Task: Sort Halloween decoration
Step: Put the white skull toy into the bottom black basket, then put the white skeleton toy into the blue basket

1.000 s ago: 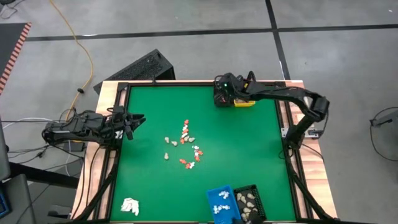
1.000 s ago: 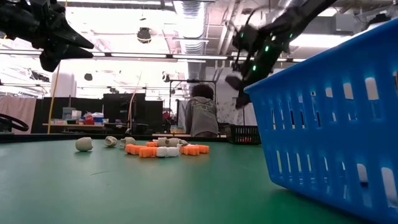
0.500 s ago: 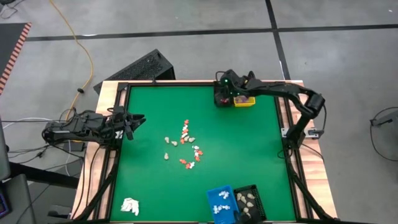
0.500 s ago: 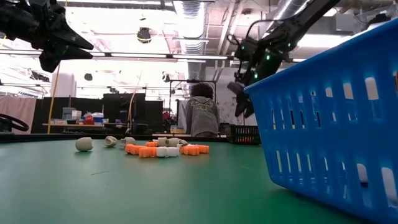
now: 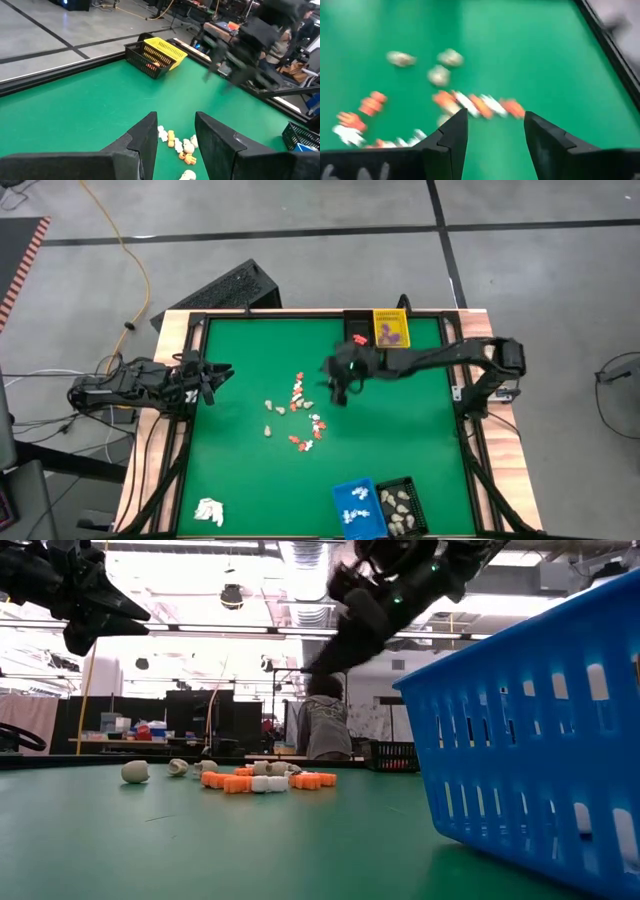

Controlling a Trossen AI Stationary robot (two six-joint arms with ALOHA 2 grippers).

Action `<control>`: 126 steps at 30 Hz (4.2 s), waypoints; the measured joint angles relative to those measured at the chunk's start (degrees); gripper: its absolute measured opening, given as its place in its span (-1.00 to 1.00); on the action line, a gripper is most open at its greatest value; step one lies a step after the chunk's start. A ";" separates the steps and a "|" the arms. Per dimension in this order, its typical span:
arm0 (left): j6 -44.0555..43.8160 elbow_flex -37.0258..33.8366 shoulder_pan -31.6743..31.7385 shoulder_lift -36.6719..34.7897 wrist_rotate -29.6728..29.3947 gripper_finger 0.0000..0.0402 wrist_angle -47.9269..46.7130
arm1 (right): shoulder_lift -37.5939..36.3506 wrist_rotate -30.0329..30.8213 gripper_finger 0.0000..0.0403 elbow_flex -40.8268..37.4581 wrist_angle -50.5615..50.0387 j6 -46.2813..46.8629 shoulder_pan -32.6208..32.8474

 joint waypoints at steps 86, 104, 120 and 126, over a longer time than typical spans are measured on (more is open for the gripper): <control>-2.56 0.00 0.00 0.02 -4.23 -0.40 -0.01 | -8.79 -1.04 -0.76 -1.71 -27.90 86.05 52.52; -3.34 0.00 -0.01 0.02 -4.34 -0.40 -0.03 | -7.18 -4.72 -0.02 -1.71 -30.52 88.48 52.08; -2.54 -0.02 0.00 0.02 -4.25 -0.40 -0.03 | -7.21 17.07 -0.13 -1.71 -14.78 31.15 28.74; -2.36 -0.02 -0.01 0.02 -4.25 -0.40 -0.03 | -7.15 21.28 -0.13 -1.71 -5.83 14.52 21.06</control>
